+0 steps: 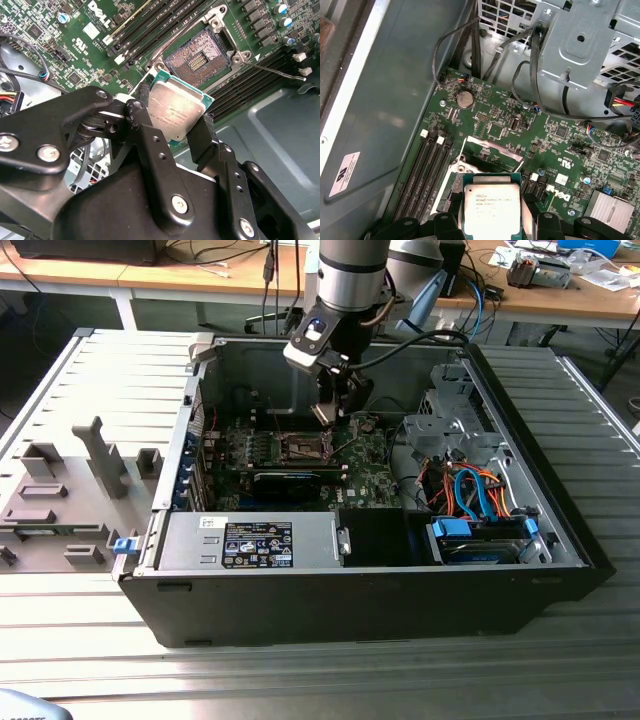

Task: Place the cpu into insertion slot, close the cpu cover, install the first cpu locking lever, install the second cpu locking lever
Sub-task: 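Place the cpu into insertion slot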

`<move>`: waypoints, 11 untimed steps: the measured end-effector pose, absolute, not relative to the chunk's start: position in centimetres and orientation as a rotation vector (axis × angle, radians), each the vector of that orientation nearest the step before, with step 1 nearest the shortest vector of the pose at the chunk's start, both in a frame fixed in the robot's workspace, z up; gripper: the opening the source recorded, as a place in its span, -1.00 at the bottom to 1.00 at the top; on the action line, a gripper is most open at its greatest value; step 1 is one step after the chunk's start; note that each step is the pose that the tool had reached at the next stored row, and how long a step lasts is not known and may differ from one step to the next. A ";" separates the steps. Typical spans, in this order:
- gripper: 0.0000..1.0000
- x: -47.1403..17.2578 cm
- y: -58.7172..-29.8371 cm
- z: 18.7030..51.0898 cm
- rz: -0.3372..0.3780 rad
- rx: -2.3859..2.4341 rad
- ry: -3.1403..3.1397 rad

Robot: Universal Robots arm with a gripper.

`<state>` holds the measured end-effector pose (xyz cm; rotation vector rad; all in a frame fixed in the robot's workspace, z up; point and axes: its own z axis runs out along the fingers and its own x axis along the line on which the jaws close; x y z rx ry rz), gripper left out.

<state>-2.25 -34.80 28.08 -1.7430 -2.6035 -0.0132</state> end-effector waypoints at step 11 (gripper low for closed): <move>0.09 -2.2 -34.8 28.0 -0.013 -1.761 -2.592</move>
